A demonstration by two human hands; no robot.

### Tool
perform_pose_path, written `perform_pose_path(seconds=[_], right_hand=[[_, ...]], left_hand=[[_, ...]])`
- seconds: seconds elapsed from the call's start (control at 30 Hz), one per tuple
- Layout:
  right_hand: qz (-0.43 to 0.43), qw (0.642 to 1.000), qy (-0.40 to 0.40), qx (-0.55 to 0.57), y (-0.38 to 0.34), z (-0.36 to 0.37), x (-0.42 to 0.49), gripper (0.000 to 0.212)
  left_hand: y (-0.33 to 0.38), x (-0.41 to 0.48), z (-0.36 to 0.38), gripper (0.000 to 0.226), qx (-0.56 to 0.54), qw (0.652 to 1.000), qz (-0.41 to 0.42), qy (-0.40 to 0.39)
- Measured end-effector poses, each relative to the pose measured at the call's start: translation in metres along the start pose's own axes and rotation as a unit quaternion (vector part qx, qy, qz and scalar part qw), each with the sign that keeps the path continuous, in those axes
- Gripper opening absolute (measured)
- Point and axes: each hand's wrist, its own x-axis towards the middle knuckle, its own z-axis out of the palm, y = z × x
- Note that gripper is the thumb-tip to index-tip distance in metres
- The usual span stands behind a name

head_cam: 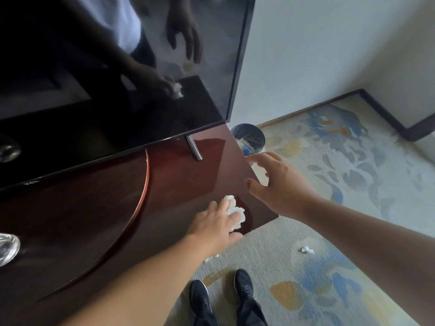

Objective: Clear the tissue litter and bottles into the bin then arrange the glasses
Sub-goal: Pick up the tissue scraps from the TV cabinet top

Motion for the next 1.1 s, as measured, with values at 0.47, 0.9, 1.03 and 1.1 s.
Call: perform_pose_path(seconds=[0.47, 0.9, 1.03, 1.1], right_hand=[[0.013, 1.0, 0.004, -0.005, 0.01, -0.016, -0.05, 0.047], [-0.061, 0.996, -0.057, -0.027, 0.029, -0.009, -0.077, 0.046], [-0.078, 0.994, -0.062, -0.041, 0.031, -0.019, -0.083, 0.047], [-0.09, 0.993, -0.057, -0.047, 0.028, -0.027, -0.086, 0.047]], left_hand=[[-0.017, -0.023, 0.002, 0.015, -0.036, 0.993, -0.113, 0.03], [0.009, -0.091, 0.061, 0.011, 0.002, 0.981, -0.159, 0.111], [0.013, -0.082, 0.052, 0.015, -0.01, 0.976, -0.196, 0.097], [0.021, -0.086, 0.042, 0.015, -0.025, 0.974, -0.198, 0.11]])
